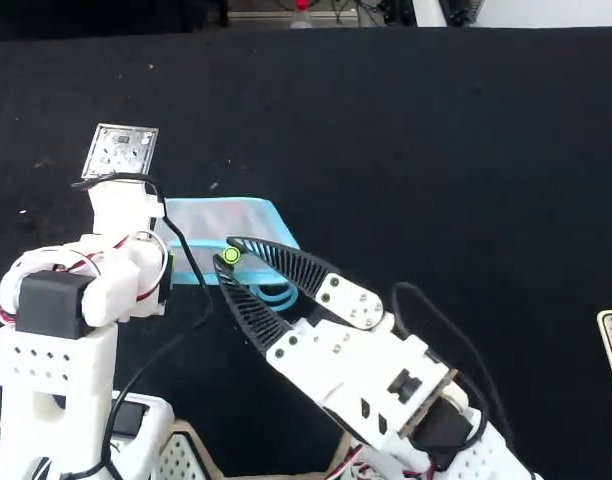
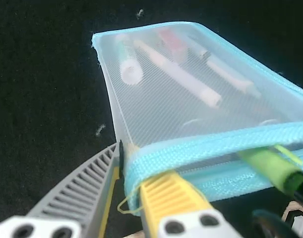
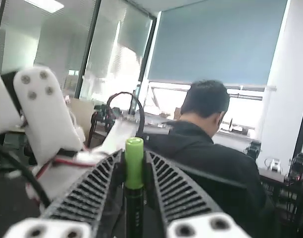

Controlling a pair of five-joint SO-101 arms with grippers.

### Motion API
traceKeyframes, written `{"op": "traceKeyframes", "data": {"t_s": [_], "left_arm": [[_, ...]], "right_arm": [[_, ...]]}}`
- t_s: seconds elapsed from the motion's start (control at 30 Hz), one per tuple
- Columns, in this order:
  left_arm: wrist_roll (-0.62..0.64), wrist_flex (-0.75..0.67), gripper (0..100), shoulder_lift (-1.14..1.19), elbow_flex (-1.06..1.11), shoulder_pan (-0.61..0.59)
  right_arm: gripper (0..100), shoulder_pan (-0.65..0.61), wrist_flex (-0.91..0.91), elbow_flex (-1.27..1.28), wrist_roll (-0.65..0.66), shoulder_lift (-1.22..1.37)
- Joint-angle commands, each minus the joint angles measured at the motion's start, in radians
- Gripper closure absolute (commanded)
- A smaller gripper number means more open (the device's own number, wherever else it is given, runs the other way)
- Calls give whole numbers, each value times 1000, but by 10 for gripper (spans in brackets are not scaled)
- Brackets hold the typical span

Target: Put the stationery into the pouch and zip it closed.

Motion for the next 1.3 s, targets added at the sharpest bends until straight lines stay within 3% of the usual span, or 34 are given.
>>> {"op": "traceKeyframes", "data": {"t_s": [0.0,0.37,0.63,0.77,1.17,1.27], "left_arm": [[-9,3,970,-14,-12,10],[-9,3,970,-14,-12,5],[-9,3,970,-14,-12,5],[-9,3,970,-14,-12,5],[-9,3,970,-14,-12,5],[-9,3,970,-14,-12,5]], "right_arm": [[987,-5,-20,82,-9,12],[985,-5,-12,193,-9,19],[881,-8,272,51,-61,13],[881,-5,368,-19,-84,13],[917,-2,379,-2,-84,24],[930,74,427,-58,-92,58]]}}
